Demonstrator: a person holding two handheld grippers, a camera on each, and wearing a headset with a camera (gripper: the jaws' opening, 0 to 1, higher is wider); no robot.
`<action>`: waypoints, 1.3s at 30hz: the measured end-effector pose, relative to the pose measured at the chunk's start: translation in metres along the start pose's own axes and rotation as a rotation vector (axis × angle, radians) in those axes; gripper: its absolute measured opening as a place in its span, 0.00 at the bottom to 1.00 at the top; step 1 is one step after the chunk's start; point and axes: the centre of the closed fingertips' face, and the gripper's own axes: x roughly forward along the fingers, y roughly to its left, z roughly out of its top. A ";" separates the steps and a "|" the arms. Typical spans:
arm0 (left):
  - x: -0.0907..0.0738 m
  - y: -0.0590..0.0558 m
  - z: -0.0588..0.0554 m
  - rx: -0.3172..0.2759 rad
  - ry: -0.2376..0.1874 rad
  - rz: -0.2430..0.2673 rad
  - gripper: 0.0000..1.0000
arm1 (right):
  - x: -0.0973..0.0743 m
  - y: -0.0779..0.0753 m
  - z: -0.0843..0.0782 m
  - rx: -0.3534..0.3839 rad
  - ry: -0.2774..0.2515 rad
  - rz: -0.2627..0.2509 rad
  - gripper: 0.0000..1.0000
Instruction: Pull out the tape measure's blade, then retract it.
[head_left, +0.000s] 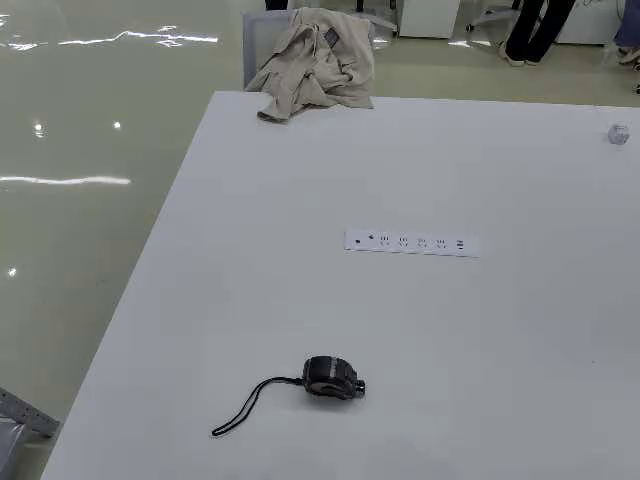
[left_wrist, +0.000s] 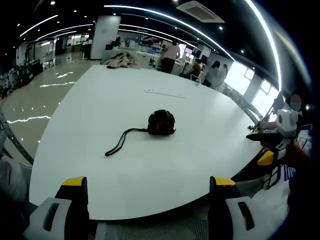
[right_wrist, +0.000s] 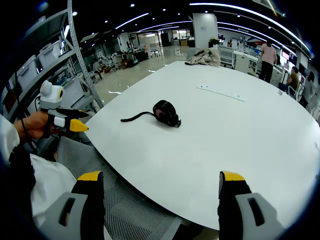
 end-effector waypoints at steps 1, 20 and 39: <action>0.000 0.000 0.001 0.002 -0.005 0.000 0.99 | 0.000 -0.001 0.000 -0.001 -0.001 -0.002 0.99; -0.001 0.001 -0.003 -0.007 0.006 0.001 0.98 | 0.000 -0.001 -0.003 0.001 0.003 -0.002 0.98; 0.001 -0.002 0.004 0.003 -0.007 -0.006 0.98 | 0.002 -0.005 -0.001 -0.003 0.001 -0.007 0.98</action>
